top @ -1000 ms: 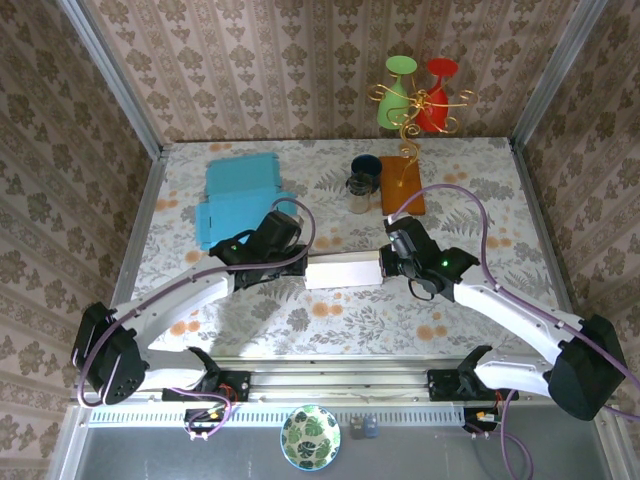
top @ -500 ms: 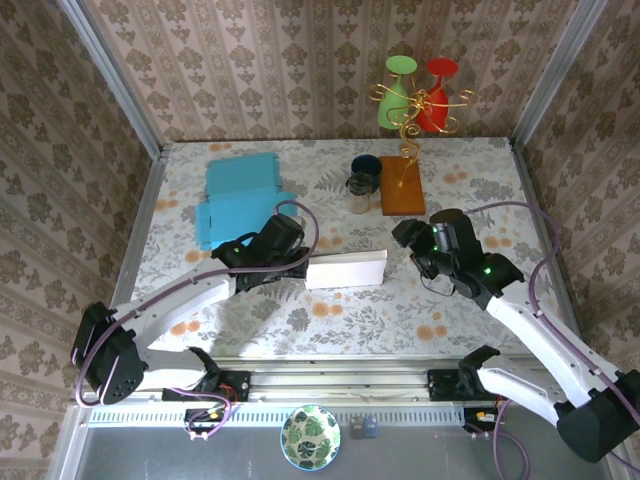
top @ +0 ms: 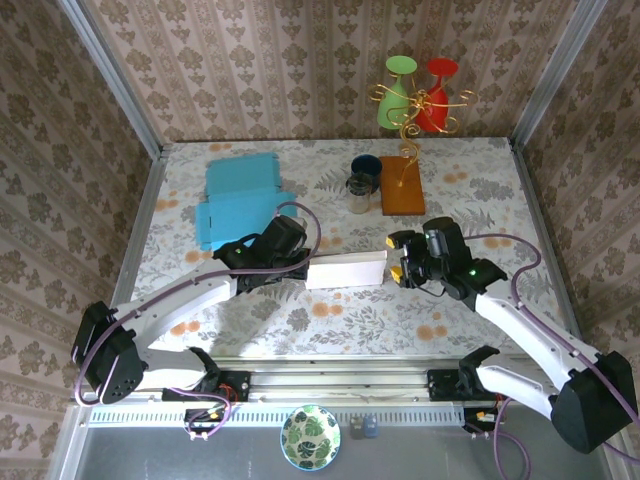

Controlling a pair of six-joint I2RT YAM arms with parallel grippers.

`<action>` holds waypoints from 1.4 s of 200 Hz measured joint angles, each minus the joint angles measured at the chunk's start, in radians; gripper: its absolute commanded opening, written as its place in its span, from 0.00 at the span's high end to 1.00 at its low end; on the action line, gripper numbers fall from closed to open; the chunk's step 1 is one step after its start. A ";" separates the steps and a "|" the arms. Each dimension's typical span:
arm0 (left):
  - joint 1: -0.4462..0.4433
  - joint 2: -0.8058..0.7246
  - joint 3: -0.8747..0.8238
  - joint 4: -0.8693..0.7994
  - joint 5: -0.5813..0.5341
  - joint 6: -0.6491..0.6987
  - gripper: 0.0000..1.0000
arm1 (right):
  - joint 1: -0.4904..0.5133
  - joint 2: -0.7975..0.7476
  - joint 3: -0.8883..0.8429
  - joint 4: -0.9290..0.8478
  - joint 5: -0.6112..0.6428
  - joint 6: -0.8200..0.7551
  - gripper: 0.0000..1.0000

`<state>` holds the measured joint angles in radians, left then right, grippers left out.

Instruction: Fold the paper box

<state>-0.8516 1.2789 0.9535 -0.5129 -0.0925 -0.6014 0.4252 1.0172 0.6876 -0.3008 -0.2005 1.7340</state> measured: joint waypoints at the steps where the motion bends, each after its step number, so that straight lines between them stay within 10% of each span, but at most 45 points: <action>1: 0.000 0.000 0.000 -0.001 0.000 0.000 1.00 | 0.000 0.000 -0.003 0.002 -0.002 0.002 0.34; 179: -0.006 0.005 0.007 -0.013 -0.006 0.000 1.00 | 0.000 0.026 -0.068 0.121 -0.026 0.015 0.72; 280: 0.008 -0.045 0.007 -0.079 0.060 -0.081 0.56 | -0.002 0.032 -0.070 0.118 -0.022 -0.026 0.75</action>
<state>-0.8436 1.2335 0.9607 -0.5922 -0.0322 -0.6823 0.4232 1.0492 0.6178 -0.1825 -0.2226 1.7081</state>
